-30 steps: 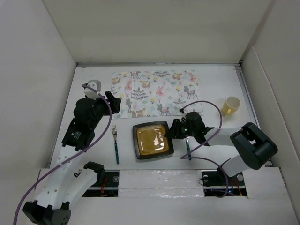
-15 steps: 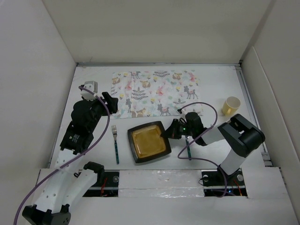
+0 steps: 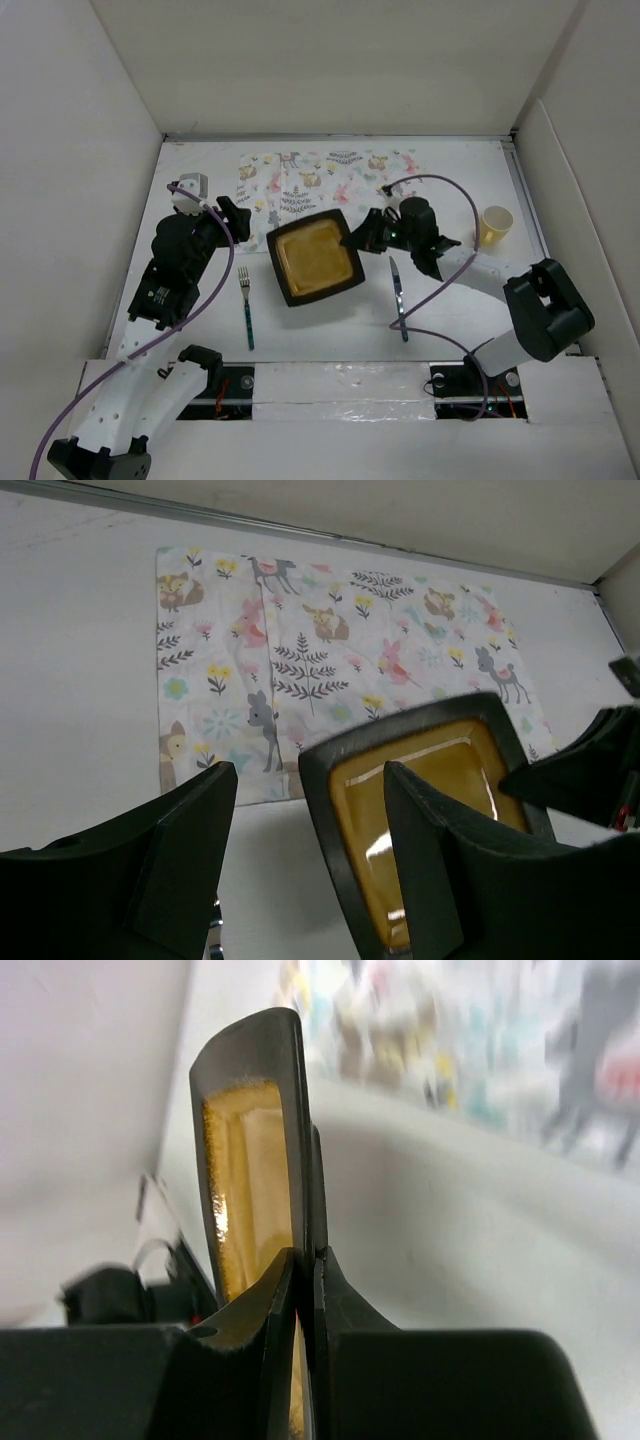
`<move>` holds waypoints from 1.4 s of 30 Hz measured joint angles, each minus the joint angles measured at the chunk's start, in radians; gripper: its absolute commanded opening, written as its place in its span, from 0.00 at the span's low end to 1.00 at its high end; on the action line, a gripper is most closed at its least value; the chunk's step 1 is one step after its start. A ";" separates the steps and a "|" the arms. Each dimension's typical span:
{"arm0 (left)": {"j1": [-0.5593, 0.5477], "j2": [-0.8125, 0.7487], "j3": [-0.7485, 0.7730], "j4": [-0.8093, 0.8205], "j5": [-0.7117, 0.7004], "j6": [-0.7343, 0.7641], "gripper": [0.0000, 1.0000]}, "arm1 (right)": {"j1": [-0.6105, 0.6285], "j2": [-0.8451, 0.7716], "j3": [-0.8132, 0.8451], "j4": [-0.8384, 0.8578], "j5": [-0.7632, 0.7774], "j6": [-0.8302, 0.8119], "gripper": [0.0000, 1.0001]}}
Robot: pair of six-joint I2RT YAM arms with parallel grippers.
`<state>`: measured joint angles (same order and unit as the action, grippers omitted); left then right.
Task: Set the dinner table for one person
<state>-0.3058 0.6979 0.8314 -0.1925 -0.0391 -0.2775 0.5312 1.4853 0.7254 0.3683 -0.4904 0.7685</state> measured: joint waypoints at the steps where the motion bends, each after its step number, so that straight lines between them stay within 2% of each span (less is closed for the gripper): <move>1: 0.000 0.000 0.000 0.000 0.000 0.000 0.57 | -0.015 0.014 0.041 0.007 0.002 0.006 0.00; 7: 0.000 -0.002 0.000 0.000 0.001 0.000 0.57 | -0.142 0.237 0.301 0.116 -0.008 0.074 0.00; 15: 0.000 -0.002 0.000 0.000 0.002 0.000 0.57 | -0.246 0.533 0.576 0.043 0.003 0.108 0.00; 26: 0.000 -0.002 0.000 0.000 0.005 0.000 0.57 | -0.255 0.698 0.806 -0.126 -0.008 0.088 0.00; 34: 0.000 0.001 0.000 0.000 0.005 0.000 0.56 | -0.270 0.783 0.864 -0.218 0.013 0.058 0.00; 35: 0.000 0.001 0.000 0.000 0.005 0.000 0.56 | -0.272 0.790 0.864 -0.224 0.011 0.063 0.14; 37: 0.000 0.001 0.000 0.000 0.005 0.000 0.57 | -0.275 0.799 0.874 -0.231 0.006 0.062 0.30; 38: 0.000 0.002 0.000 0.000 0.005 0.000 0.56 | -0.275 0.801 0.880 -0.238 0.005 0.062 0.44; 41: 0.000 0.002 0.000 0.000 0.005 0.000 0.56 | -0.275 0.803 0.897 -0.261 0.012 0.034 0.61; 42: 0.000 0.002 0.000 0.000 0.005 0.000 0.56 | -0.275 0.803 0.904 -0.276 0.019 0.019 0.62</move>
<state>-0.3058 0.6994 0.8314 -0.1925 -0.0341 -0.2775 0.2558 2.2879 1.6295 0.0925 -0.4709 0.7876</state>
